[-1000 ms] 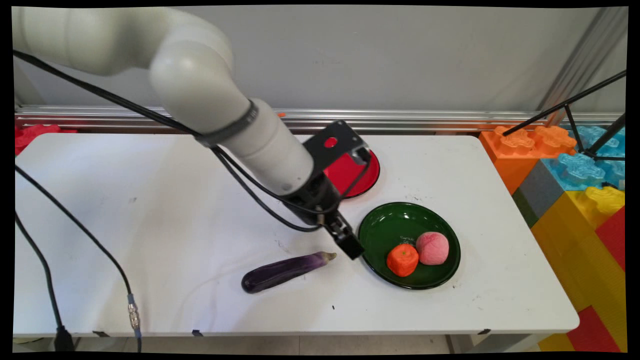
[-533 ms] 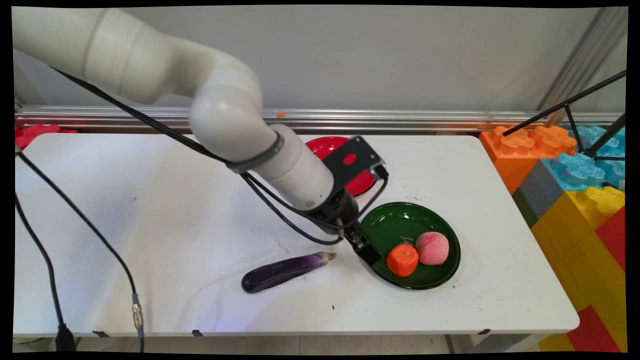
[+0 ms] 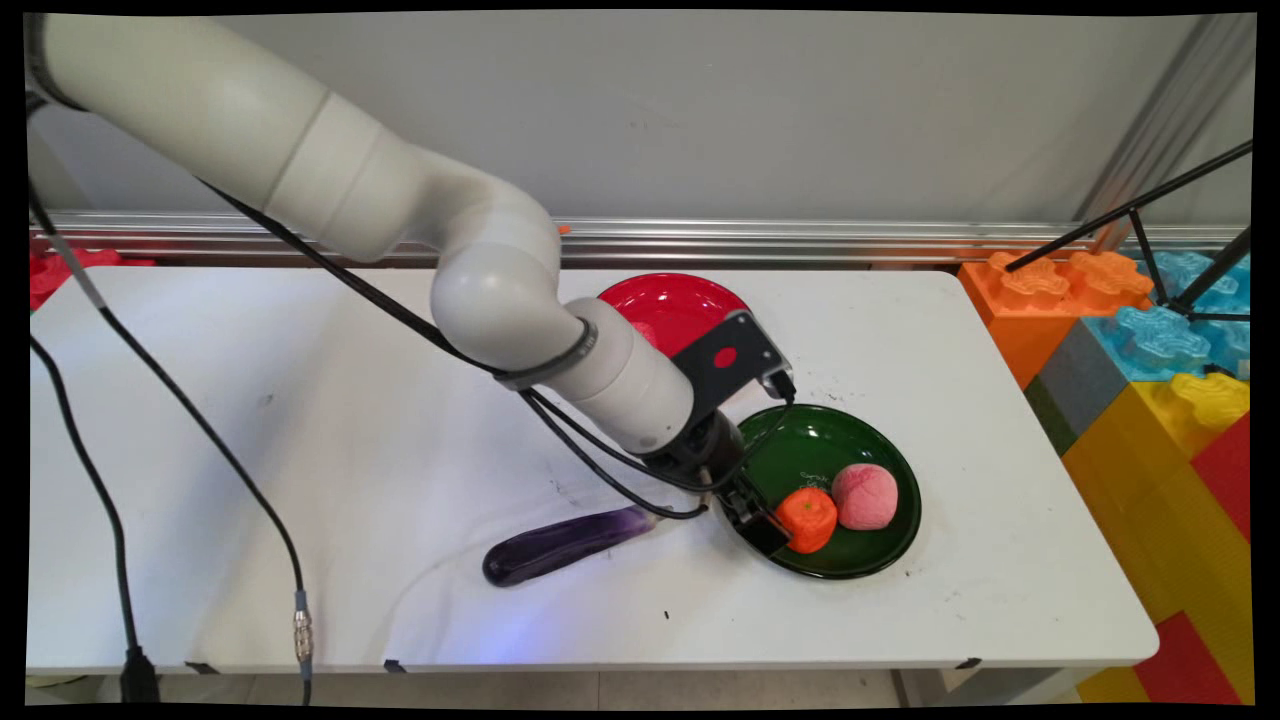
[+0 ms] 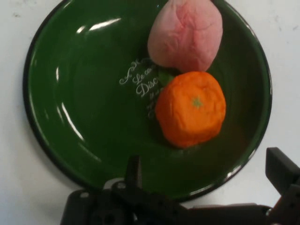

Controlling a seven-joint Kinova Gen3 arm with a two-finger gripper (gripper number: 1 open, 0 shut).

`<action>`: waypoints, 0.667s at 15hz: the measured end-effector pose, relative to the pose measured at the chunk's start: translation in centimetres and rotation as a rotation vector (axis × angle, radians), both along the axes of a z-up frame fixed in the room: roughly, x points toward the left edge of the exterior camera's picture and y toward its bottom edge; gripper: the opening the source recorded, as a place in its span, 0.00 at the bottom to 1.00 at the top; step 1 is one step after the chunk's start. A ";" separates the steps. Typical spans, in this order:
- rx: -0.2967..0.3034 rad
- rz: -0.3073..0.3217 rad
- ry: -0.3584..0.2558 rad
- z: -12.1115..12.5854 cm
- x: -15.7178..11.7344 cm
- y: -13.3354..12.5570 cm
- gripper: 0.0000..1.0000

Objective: Pick up the mandarin from the green plate

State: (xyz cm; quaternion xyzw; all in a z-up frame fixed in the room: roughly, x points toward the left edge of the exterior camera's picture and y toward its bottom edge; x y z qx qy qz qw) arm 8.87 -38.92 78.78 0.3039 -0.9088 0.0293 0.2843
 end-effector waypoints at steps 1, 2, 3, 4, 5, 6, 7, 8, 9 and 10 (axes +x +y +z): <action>-0.003 -0.007 0.008 -0.5 -0.2 -0.2 1.00; -0.006 -0.013 0.016 -0.9 -0.4 -0.4 1.00; -0.009 -0.021 0.025 -1.4 -0.6 -0.6 1.00; -0.012 -0.029 0.034 -1.7 -0.8 -0.8 1.00; -0.014 -0.035 0.039 -2.0 -0.9 -0.9 1.00; -0.017 -0.044 0.047 -2.3 -1.1 -1.1 1.00; -0.021 -0.054 0.056 -2.7 -1.3 -1.4 1.00; -0.024 -0.063 0.063 -3.1 -1.5 -1.6 1.00; -0.026 -0.073 0.069 -3.5 -1.6 -1.9 1.00; -0.028 -0.083 0.075 -3.9 -1.7 -2.1 1.00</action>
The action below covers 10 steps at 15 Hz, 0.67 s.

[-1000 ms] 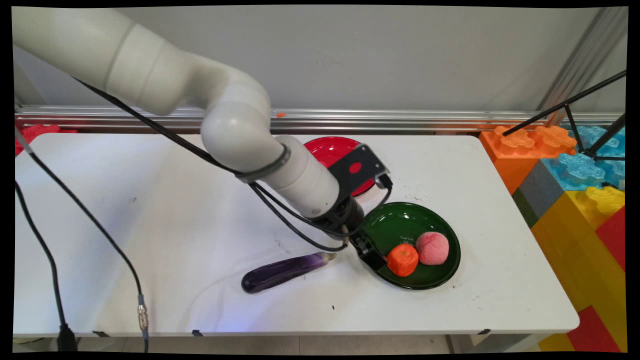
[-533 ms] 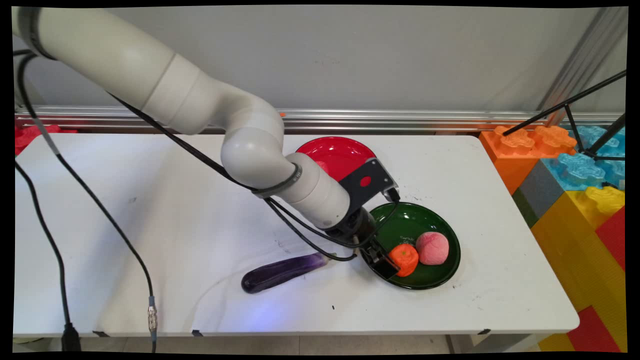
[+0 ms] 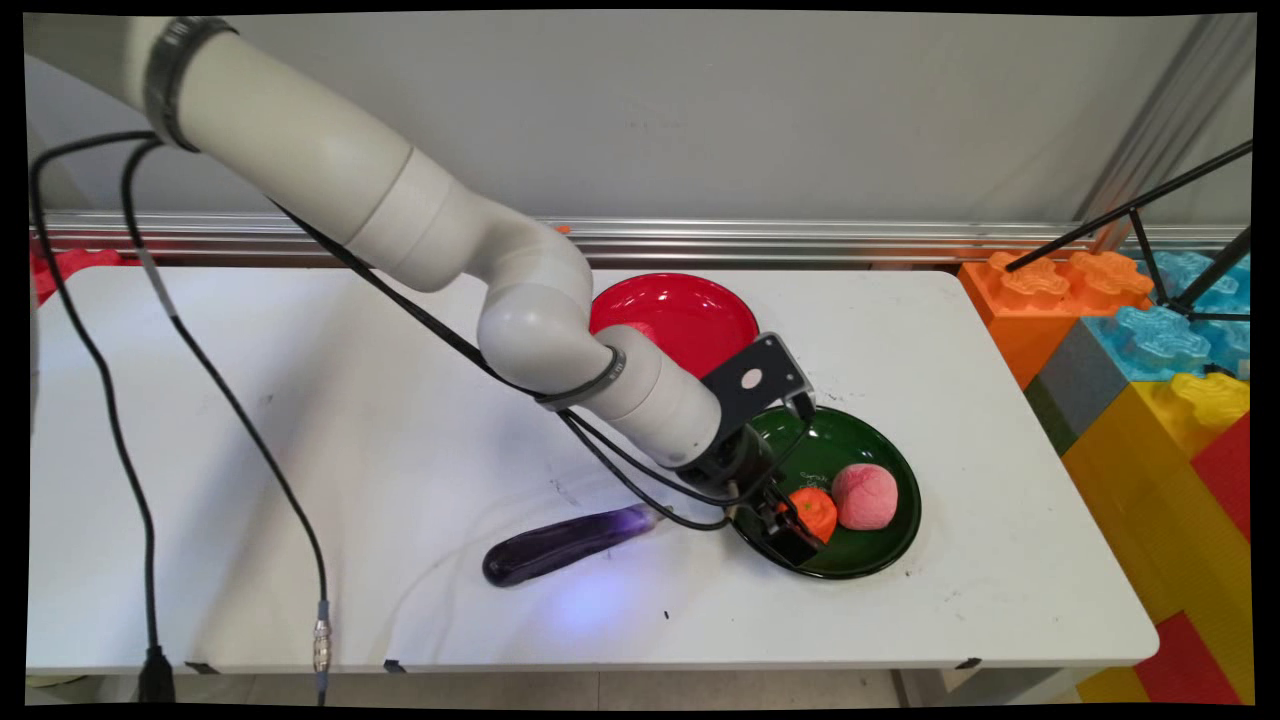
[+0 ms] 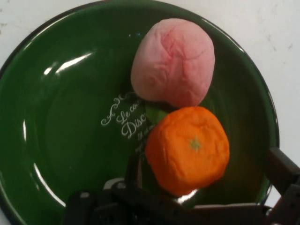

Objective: Pick up the mandarin from the green plate

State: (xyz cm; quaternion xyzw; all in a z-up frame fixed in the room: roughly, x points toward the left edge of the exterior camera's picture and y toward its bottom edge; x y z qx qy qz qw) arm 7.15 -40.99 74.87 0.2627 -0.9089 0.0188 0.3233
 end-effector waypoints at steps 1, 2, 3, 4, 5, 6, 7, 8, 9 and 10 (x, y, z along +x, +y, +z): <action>-0.002 -0.008 0.005 -0.3 -0.1 -0.2 1.00; -0.004 -0.014 0.010 -0.6 -0.2 -0.4 1.00; -0.006 -0.018 0.013 -0.8 -0.3 -0.5 1.00; -0.009 -0.023 0.017 -1.1 -0.4 -0.8 1.00; -0.010 -0.025 0.020 -1.2 -0.4 -0.9 1.00; -0.012 -0.030 0.024 -1.4 -0.6 -1.1 1.00; -0.013 -0.033 0.027 -1.6 -0.6 -1.3 1.00; -0.015 -0.036 0.030 -1.8 -0.7 -1.5 1.00; -0.016 -0.038 0.033 -2.0 -0.7 -1.6 1.00; -0.018 -0.042 0.035 -2.2 -0.8 -1.8 1.00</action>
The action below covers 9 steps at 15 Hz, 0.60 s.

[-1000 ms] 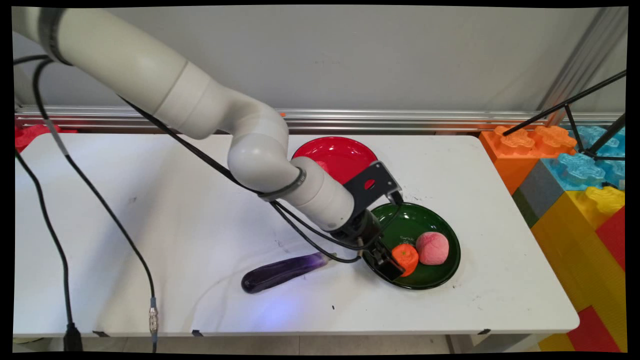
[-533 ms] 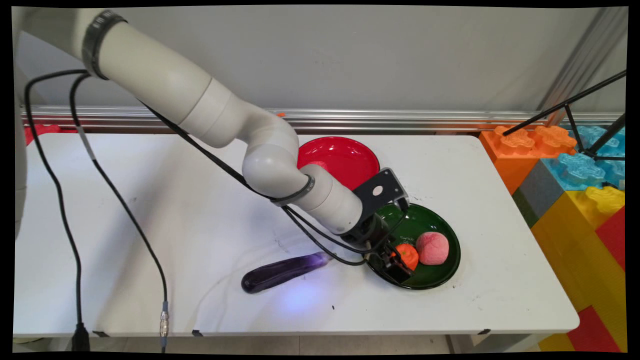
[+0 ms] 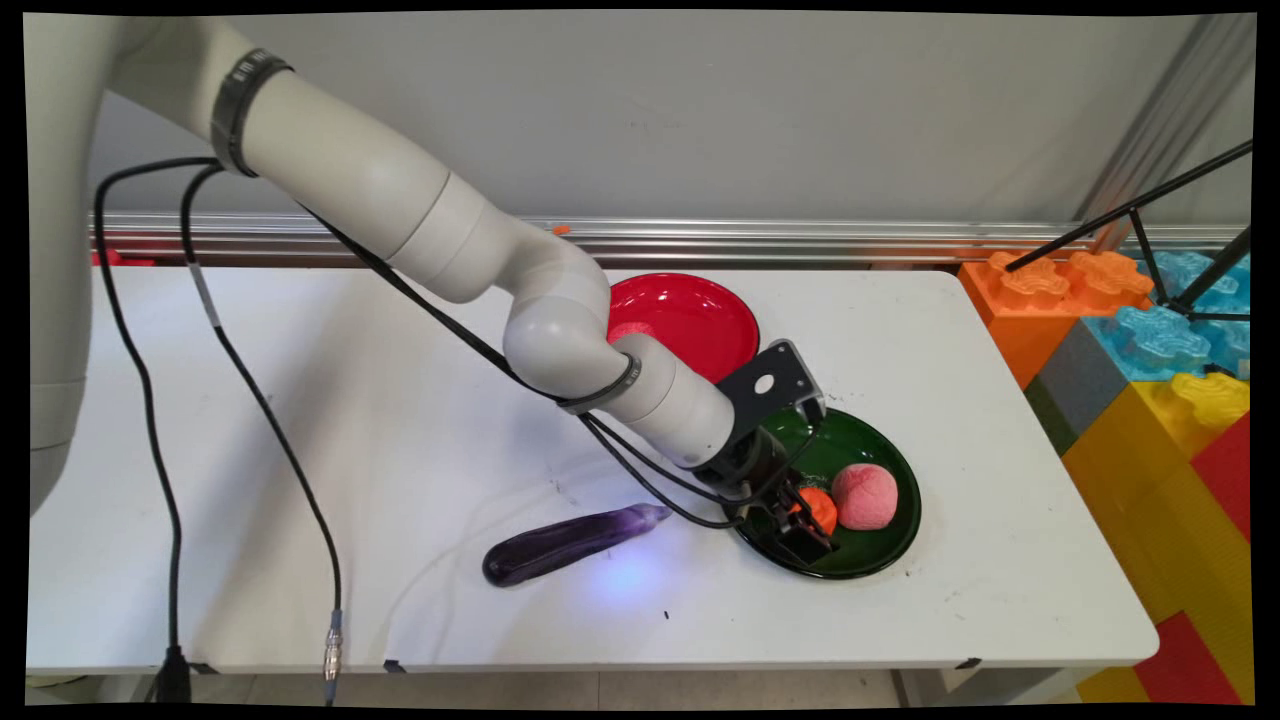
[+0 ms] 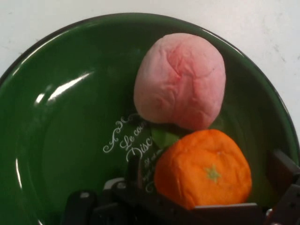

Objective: Pick up the mandarin from the green plate

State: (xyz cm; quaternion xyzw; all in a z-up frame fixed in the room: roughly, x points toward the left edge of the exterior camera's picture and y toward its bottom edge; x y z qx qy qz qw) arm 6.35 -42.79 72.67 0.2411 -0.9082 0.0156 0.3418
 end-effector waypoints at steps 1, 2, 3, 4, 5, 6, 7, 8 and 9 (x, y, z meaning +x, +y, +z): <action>-0.001 -0.003 0.002 -0.2 0.0 -0.2 1.00; -0.003 -0.007 0.005 -0.4 -0.1 -0.4 1.00; -0.003 -0.010 0.007 -0.5 -0.1 -0.5 1.00; -0.004 -0.012 0.009 -0.6 -0.1 -0.6 1.00; -0.004 -0.015 0.010 -0.7 -0.2 -0.6 1.00; -0.005 -0.017 0.011 -0.8 -0.2 -0.7 1.00; -0.005 -0.020 0.012 -0.9 -0.2 -0.7 1.00; -0.005 -0.021 0.013 -0.9 -0.2 -0.7 1.00; -0.005 -0.024 0.014 -1.0 -0.2 -0.7 1.00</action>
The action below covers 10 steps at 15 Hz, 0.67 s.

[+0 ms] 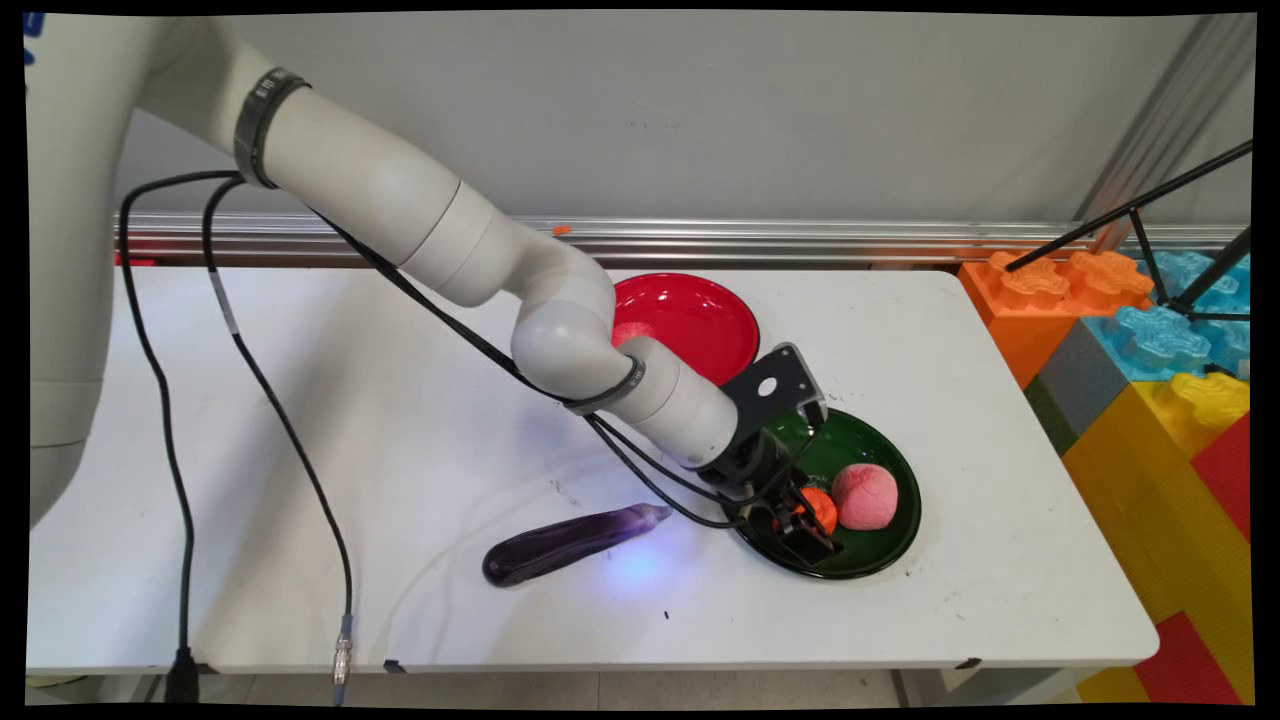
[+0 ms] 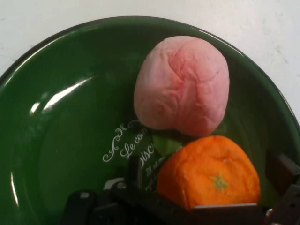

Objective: Pick up the mandarin from the green plate, then place the picked object on the table

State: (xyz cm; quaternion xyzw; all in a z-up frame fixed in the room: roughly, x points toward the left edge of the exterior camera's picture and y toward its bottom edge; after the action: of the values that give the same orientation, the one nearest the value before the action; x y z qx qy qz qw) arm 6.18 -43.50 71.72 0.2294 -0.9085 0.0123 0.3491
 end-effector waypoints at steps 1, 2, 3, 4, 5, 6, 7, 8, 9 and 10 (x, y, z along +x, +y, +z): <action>0.000 -0.003 0.002 0.0 0.0 0.0 1.00; -0.001 -0.006 0.003 0.0 0.0 0.0 1.00; -0.001 -0.008 0.003 0.0 0.0 0.1 1.00; -0.001 -0.011 0.004 0.0 0.0 0.1 1.00; 0.000 -0.013 0.004 0.0 0.0 0.2 1.00; -0.001 -0.017 0.004 0.0 0.0 0.2 0.00; -0.002 -0.019 0.004 0.0 0.1 0.3 0.00; -0.004 -0.023 0.004 0.0 0.1 0.3 0.00; -0.004 -0.027 0.001 0.0 0.2 0.4 0.00; -0.004 -0.031 -0.001 0.0 0.2 0.5 0.00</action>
State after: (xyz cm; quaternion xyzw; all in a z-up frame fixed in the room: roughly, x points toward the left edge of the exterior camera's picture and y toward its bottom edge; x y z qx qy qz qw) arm 6.39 -43.01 71.70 0.2147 -0.9121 0.0087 0.3492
